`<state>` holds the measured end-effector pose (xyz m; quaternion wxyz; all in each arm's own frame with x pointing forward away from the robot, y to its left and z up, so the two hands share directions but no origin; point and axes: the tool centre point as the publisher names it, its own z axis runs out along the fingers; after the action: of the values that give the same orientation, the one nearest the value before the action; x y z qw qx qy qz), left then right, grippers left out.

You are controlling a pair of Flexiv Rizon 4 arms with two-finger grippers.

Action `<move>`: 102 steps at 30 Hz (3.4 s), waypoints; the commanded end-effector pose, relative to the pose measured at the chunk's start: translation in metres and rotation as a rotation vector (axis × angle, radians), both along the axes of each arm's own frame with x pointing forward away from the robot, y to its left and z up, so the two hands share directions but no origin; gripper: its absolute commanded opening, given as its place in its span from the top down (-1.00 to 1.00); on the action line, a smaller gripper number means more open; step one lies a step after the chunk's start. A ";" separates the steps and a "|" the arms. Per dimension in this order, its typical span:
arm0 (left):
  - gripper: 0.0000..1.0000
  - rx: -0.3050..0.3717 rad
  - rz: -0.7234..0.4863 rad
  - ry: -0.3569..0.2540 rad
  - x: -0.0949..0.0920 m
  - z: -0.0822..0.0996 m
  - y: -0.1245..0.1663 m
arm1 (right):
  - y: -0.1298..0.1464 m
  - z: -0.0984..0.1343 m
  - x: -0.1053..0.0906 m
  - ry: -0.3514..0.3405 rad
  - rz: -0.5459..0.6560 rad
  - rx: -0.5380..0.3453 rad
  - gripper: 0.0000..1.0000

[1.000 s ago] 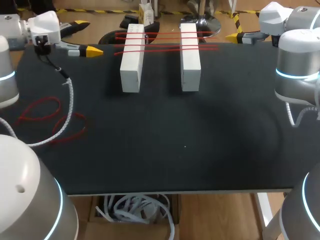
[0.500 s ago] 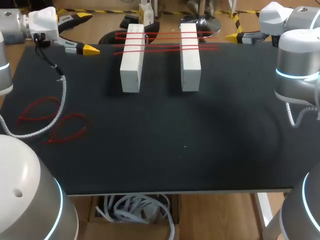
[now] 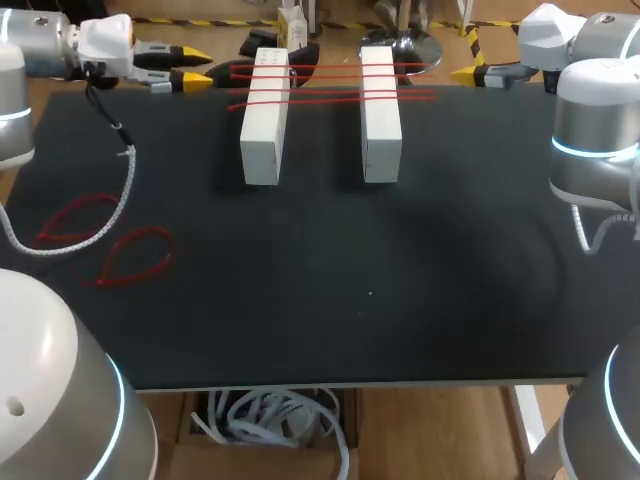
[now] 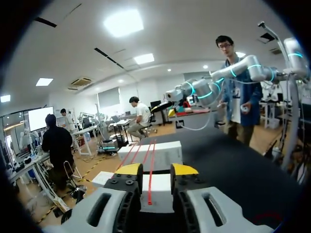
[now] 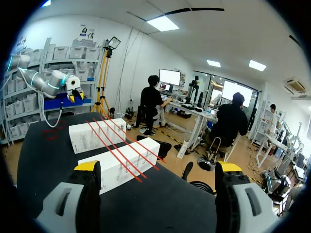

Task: Grab the tape and strap the tape.

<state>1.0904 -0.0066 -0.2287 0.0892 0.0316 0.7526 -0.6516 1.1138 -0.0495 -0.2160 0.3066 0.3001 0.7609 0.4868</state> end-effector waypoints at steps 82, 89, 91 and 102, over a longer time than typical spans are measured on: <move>0.74 -0.082 -0.126 0.144 0.030 -0.106 -0.022 | -0.001 0.000 0.000 0.000 0.002 0.001 -1.00; 0.75 -0.092 -0.122 0.144 0.028 -0.106 -0.028 | -0.001 0.000 0.000 0.000 0.002 0.001 -1.00; 0.75 -0.095 -0.120 0.145 0.027 -0.107 -0.028 | -0.001 0.000 0.000 0.000 0.002 0.001 -1.00; 0.79 -0.102 -0.104 0.147 0.024 -0.108 -0.027 | -0.001 0.000 0.000 0.000 0.002 0.001 -1.00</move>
<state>1.1162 -0.0338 -0.3350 -0.0007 0.0199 0.7217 -0.6919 1.1138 -0.0495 -0.2160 0.3066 0.3001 0.7608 0.4869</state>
